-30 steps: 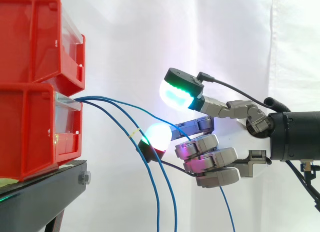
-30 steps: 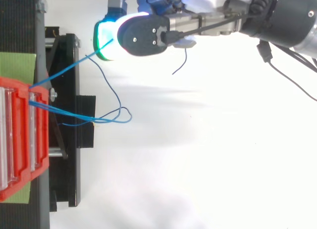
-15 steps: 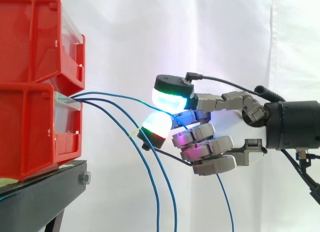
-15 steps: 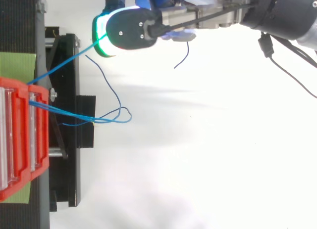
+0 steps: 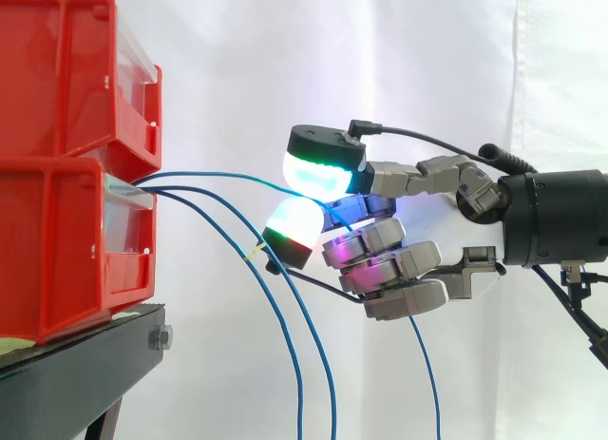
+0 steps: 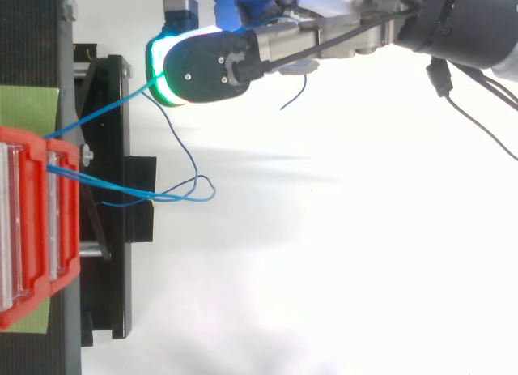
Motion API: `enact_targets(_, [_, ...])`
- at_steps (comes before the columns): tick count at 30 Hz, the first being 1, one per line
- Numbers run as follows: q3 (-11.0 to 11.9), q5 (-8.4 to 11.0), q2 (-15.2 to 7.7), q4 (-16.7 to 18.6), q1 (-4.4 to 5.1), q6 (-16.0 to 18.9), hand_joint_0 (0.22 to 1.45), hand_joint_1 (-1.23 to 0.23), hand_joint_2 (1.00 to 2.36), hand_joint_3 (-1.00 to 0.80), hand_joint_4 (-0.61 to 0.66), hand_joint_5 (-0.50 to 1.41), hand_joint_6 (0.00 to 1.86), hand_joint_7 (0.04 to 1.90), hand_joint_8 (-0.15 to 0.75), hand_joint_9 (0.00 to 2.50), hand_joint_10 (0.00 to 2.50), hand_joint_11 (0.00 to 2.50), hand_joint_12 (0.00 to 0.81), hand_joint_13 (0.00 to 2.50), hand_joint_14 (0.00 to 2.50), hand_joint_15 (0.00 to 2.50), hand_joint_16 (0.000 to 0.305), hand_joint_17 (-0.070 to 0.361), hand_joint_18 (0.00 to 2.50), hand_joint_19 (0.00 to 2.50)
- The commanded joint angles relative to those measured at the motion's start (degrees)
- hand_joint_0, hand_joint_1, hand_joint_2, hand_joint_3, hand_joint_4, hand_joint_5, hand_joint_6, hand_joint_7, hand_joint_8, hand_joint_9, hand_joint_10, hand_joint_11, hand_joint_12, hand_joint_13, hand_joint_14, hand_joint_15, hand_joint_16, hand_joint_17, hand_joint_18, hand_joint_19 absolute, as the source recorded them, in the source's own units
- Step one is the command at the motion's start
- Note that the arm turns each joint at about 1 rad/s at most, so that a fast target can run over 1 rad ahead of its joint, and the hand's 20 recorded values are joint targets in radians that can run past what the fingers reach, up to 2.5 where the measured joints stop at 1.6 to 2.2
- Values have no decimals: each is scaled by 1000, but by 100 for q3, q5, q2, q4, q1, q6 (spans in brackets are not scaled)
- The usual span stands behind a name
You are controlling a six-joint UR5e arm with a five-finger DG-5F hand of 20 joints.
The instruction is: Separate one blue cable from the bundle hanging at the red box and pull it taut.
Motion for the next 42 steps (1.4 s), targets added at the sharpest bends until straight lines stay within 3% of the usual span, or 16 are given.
enact_targets(1, [2,0,-1,-4,5,-6,697,-730,1000,-499,153,-246,923,1022,287,449,1891,1374,302,808,2500,967,31,69,1311,1873])
enact_targets(7, [2,0,-1,-22,5,-6,596,-703,1000,-500,163,-232,925,1027,292,494,1899,1386,298,824,2500,1004,31,70,1303,1868])
enact_targets(12, [2,9,-1,-22,5,-6,473,-512,1000,-500,204,-224,919,1004,347,545,2026,1281,341,894,2500,921,41,92,1383,1843])
enact_targets(14, [2,9,-1,-4,5,-6,473,-458,1000,-500,205,-224,917,1010,347,557,2023,1265,340,905,2500,877,40,91,1388,1844])
enact_targets(17, [2,9,-1,-4,5,-6,545,-313,1000,-500,175,-226,907,1030,313,600,1830,1414,315,884,2500,944,33,75,1350,1887])
enact_targets(19, [2,9,-1,-4,5,-6,578,-323,1000,-500,168,-226,903,1047,304,609,1783,1416,313,884,2500,955,31,69,1336,1895])
enact_targets(20, [2,9,-1,-4,14,-6,616,-395,1003,-471,165,-223,902,1053,299,625,1751,1454,308,888,2500,952,30,66,1334,1902])
enact_targets(24, [2,9,-1,-4,14,-6,604,-513,1020,-238,155,-219,913,1082,299,629,1765,1454,312,897,2500,974,30,68,1342,1889])
enact_targets(29, [2,9,-1,-4,14,-6,601,-605,1026,-100,156,-221,923,1133,299,622,1771,1478,318,888,2500,998,31,69,1338,1890])
enact_targets(36, [2,26,-1,-4,23,-6,613,-635,1024,-131,147,-228,930,1086,291,597,1756,1489,314,867,2500,1032,31,69,1303,1862])
enact_targets(42, [2,26,-1,-13,23,-6,646,-707,1013,-341,152,-234,925,1054,280,568,1726,1495,310,832,2500,1023,32,71,1252,1832])
